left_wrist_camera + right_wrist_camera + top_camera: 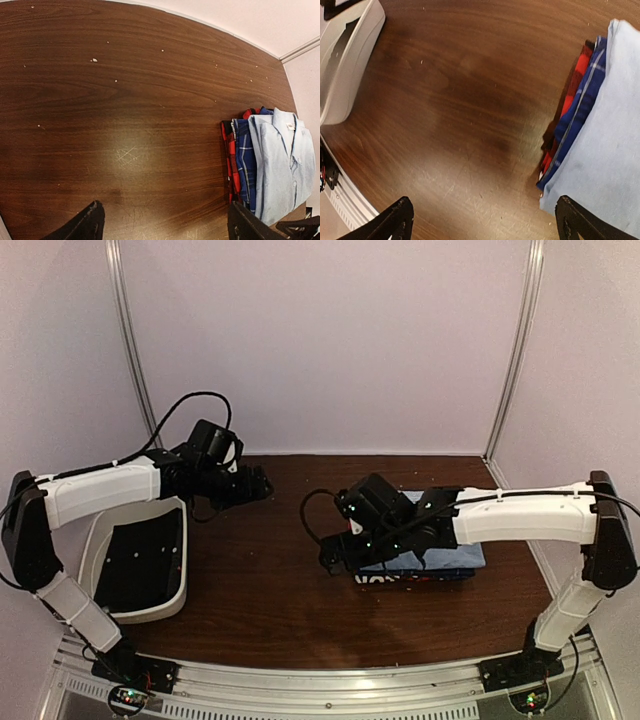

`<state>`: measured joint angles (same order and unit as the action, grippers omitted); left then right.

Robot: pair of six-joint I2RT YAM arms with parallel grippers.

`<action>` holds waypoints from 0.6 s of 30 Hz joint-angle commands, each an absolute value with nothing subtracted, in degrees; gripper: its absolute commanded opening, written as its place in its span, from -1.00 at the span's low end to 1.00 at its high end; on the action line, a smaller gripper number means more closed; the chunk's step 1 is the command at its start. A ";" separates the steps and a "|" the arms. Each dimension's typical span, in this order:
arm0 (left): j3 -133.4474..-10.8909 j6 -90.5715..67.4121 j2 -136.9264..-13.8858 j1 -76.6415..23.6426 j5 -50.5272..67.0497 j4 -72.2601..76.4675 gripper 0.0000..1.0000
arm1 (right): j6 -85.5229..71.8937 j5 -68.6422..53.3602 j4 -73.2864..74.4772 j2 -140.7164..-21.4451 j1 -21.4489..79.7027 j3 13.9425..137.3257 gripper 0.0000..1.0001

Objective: Fold and stack the long sleeve shirts
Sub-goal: Move the square-folded shirt to the corner of the board.

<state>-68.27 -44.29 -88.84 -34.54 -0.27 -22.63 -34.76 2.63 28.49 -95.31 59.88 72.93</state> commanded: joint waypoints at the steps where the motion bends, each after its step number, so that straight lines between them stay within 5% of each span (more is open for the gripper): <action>1: -68.44 -44.68 -88.63 -34.19 -0.29 -21.30 0.73 | -41.30 1.89 28.55 -90.69 63.16 65.94 1.00; 18: -70.27 -44.56 -91.57 -34.19 2.30 -20.85 0.73 | -47.48 5.32 26.25 -82.18 57.12 43.75 1.00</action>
<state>-68.45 -44.47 -90.83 -34.54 1.34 -22.46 -46.50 3.01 27.77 -83.64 59.79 46.48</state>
